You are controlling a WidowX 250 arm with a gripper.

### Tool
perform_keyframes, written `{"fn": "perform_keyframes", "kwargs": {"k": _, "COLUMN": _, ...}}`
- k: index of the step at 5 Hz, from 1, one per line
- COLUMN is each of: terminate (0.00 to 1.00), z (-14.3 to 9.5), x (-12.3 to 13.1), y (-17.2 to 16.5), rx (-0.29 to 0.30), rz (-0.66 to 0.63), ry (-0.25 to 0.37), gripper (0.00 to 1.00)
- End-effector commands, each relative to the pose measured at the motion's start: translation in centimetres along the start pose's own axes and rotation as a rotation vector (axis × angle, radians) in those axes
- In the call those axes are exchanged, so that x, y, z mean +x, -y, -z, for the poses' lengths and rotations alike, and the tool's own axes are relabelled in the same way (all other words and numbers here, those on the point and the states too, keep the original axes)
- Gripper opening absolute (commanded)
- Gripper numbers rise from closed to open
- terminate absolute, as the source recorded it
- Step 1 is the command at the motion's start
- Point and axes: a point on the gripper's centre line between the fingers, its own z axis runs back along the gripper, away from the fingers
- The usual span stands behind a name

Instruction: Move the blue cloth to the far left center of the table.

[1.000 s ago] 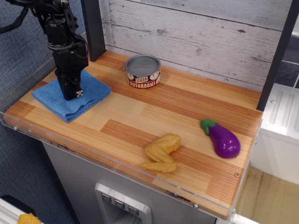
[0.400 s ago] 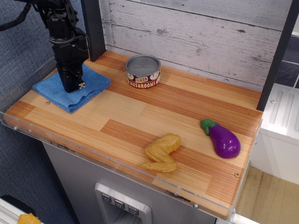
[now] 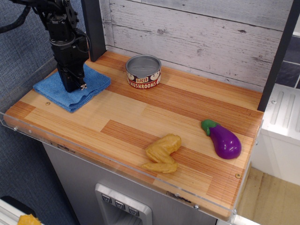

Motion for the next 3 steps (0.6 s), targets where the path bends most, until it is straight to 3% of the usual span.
{"fn": "perform_keyframes", "kwargs": {"k": 1, "terminate": 0.00, "z": -3.1, "x": 0.4, "y": -1.2, "rx": 0.162, "rz": -0.146, "ry": 0.099, "gripper": 1.00}}
{"fn": "perform_keyframes", "kwargs": {"k": 2, "terminate": 0.00, "z": -4.6, "x": 0.8, "y": -1.8, "rx": 0.193, "rz": -0.208, "ry": 0.196, "gripper": 1.00}}
{"fn": "perform_keyframes", "kwargs": {"k": 3, "terminate": 0.00, "z": -6.9, "x": 1.1, "y": -2.2, "rx": 0.216, "rz": -0.215, "ry": 0.232, "gripper": 1.00}}
